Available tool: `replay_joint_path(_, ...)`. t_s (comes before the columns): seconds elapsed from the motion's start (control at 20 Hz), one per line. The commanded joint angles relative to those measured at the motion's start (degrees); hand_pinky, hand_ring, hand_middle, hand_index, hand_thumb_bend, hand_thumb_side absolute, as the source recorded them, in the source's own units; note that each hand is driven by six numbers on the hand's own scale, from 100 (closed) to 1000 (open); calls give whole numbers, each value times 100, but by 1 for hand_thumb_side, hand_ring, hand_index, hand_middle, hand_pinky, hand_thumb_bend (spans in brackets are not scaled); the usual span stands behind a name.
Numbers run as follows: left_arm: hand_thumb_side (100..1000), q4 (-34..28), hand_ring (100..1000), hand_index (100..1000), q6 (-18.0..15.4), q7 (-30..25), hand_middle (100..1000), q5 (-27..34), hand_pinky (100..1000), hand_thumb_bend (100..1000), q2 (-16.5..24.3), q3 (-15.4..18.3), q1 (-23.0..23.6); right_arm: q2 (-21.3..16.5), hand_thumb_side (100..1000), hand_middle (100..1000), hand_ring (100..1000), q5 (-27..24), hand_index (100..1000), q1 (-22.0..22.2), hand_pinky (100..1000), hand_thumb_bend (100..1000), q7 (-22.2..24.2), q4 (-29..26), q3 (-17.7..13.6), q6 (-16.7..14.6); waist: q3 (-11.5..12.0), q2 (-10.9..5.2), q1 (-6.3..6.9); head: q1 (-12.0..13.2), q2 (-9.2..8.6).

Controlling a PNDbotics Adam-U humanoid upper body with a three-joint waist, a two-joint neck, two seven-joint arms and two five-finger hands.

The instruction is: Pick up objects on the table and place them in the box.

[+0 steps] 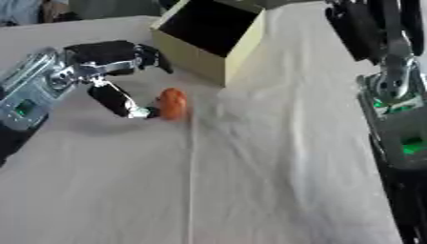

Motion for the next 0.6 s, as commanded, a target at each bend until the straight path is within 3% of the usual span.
replay_joint_path(0.05, 466, 232, 868, 881, -14, 94, 843, -131, 742, 388, -22, 54, -115, -48, 882, 672, 811, -51, 748, -69, 779, 100, -10, -123, -39, -8, -7, -94, -18, 4, -21)
replay_joint_path(0.6, 415, 631, 839, 861, -106, 295, 829, -321, 696, 255, -298, 120, -180, -44, 886, 671, 813, -103, 748, -45, 778, 100, -30, -138, -50, -6, -56, -57, -4, 8, -60)
